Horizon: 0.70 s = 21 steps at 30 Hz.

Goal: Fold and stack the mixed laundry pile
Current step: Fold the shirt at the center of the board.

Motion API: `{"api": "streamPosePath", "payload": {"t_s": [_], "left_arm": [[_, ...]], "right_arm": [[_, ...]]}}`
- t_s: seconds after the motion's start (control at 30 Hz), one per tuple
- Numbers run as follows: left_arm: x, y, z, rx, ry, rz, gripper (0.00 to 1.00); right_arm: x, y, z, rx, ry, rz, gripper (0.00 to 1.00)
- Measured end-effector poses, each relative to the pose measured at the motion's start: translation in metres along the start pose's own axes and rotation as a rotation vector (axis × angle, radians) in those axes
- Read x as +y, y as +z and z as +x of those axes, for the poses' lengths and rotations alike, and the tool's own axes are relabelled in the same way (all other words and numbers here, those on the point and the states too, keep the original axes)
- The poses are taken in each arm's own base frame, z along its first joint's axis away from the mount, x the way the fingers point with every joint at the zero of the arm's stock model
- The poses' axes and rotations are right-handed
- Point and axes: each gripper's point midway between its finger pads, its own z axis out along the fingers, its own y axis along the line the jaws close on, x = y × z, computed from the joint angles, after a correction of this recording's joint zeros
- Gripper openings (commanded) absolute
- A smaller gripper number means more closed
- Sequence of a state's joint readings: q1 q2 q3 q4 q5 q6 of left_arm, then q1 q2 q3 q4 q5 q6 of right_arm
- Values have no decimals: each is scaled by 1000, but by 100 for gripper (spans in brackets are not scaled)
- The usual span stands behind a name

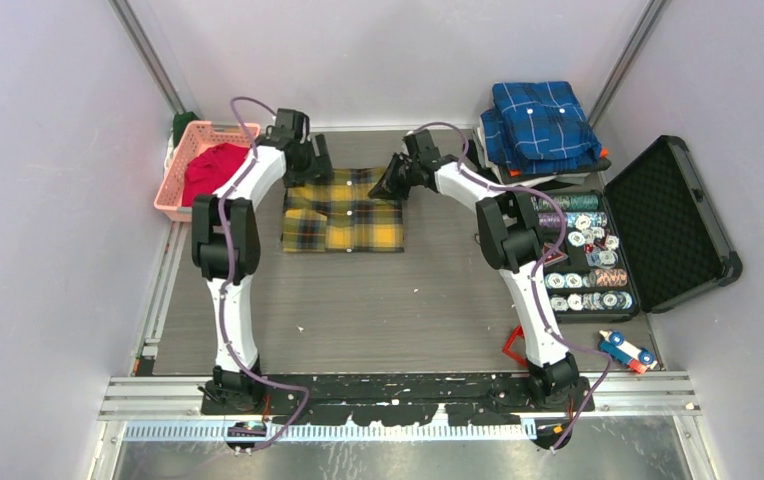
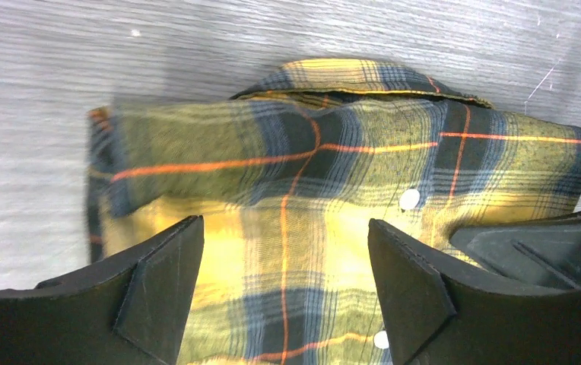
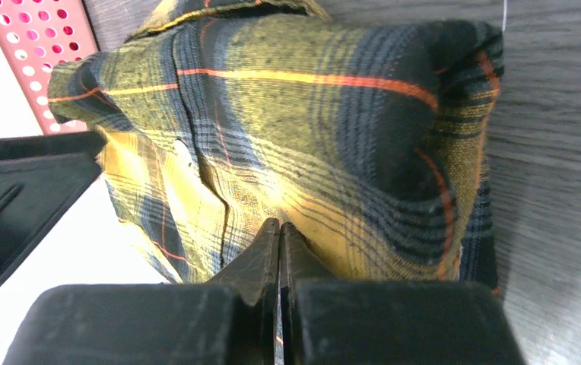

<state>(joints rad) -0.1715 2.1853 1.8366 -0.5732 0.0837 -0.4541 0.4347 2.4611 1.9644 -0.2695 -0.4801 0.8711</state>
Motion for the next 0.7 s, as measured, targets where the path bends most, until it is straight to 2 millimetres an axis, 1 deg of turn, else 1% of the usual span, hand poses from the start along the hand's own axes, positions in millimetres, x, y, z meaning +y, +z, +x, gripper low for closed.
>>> {"api": "streamPosePath", "payload": {"t_s": [0.07, 0.2, 0.27, 0.33, 0.37, 0.43, 0.5, 0.53, 0.57, 0.6, 0.63, 0.67, 0.7], "left_arm": [[2, -17, -7, -26, 18, -29, 83], [-5, -57, -20, -82, 41, -46, 80], [-9, -72, -17, -93, 55, -37, 77], [-11, -81, -5, -83, 67, -33, 75], [-10, -81, 2, -69, 70, -36, 74], [-7, -74, 20, -27, 77, -42, 73], [0, -62, 41, 31, 79, -52, 71], [3, -56, 49, 57, 78, -58, 71], [7, -49, 58, 85, 77, -65, 71], [13, -40, 70, 122, 74, -74, 70], [16, -34, 78, 149, 74, -79, 70], [17, -34, 80, 152, 73, -80, 70], [18, -31, 83, 161, 72, -78, 69]], "right_arm": [[3, -4, -4, -4, -18, 19, 9], [17, -13, -14, -23, -51, 26, 11], [29, -19, -21, -39, -67, 12, 11], [43, -25, -29, -57, -83, -5, 11], [51, -27, -34, -71, -93, -17, 11], [66, -28, -47, -104, -119, -46, 11], [74, -25, -58, -134, -141, -68, 11], [74, -22, -62, -143, -145, -71, 10], [71, -17, -63, -145, -145, -66, 10], [61, -9, -63, -144, -137, -47, 9], [39, 3, -58, -123, -113, 2, 8], [35, 5, -57, -119, -109, 9, 8], [23, 11, -53, -108, -96, 35, 8]]}}
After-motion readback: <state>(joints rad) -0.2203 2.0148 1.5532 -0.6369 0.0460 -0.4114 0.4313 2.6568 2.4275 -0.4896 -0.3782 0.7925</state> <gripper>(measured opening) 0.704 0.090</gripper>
